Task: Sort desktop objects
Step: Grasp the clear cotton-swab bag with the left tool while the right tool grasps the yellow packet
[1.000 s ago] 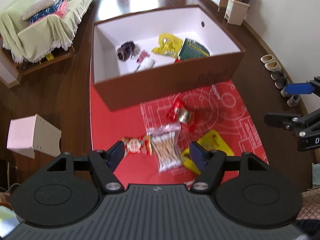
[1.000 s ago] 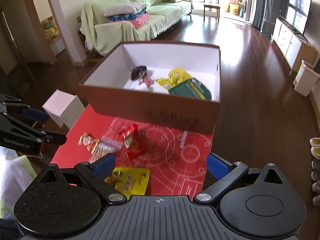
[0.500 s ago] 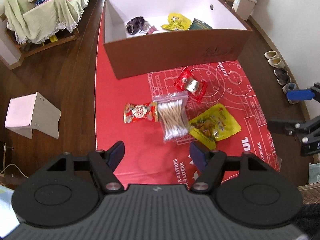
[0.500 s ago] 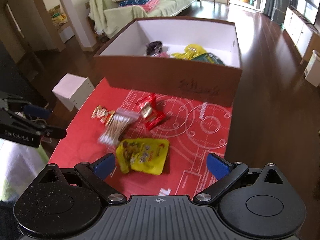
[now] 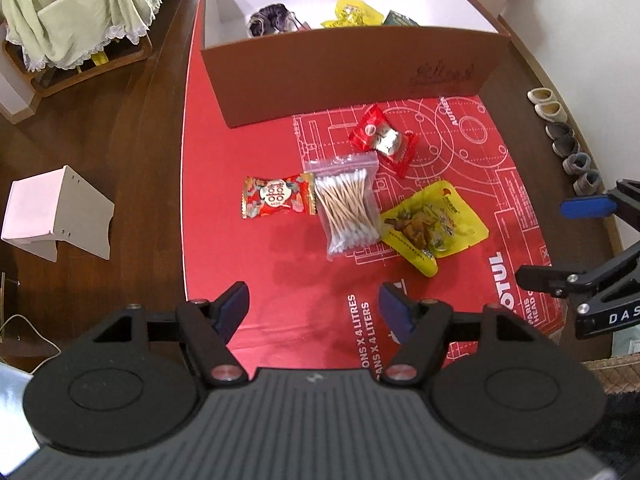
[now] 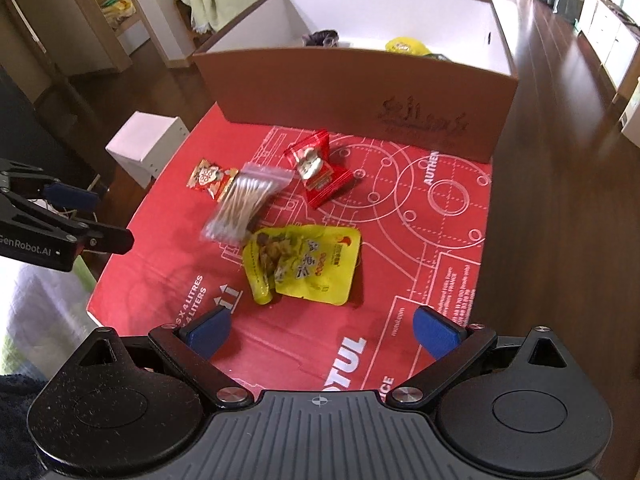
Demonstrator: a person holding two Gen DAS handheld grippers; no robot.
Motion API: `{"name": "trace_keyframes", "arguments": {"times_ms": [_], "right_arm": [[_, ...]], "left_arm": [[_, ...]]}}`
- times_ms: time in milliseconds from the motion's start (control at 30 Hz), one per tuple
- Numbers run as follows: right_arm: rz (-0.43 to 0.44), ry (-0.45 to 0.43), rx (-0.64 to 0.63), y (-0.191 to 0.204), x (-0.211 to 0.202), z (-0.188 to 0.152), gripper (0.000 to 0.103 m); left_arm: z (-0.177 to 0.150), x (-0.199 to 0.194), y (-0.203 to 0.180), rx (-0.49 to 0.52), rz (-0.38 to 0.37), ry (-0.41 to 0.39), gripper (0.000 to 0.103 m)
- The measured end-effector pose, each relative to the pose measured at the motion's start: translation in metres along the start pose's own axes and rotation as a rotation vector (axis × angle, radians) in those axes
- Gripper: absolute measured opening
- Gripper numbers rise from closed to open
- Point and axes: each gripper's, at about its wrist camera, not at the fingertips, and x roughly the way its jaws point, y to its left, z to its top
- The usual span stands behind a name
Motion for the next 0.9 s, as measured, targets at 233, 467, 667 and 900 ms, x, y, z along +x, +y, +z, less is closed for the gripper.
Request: {"name": "trace_keyframes", "arguments": {"times_ms": [233, 467, 667, 900], "right_arm": [[0.012, 0.038, -0.03, 0.01, 0.019, 0.0, 0.1], [0.034, 0.012, -0.193, 0.019, 0.029, 0.003, 0.1], [0.096, 0.033, -0.571, 0.023, 0.045, 0.006, 0.1], [0.159, 0.094, -0.919, 0.026, 0.075, 0.006, 0.099]], "left_arm": [[0.0, 0.017, 0.006, -0.003, -0.012, 0.038, 0.068], [0.007, 0.029, 0.014, 0.002, -0.018, 0.063, 0.068], [0.012, 0.038, 0.018, 0.018, -0.02, 0.078, 0.068], [0.014, 0.046, 0.026, 0.011, -0.019, 0.097, 0.068]]}}
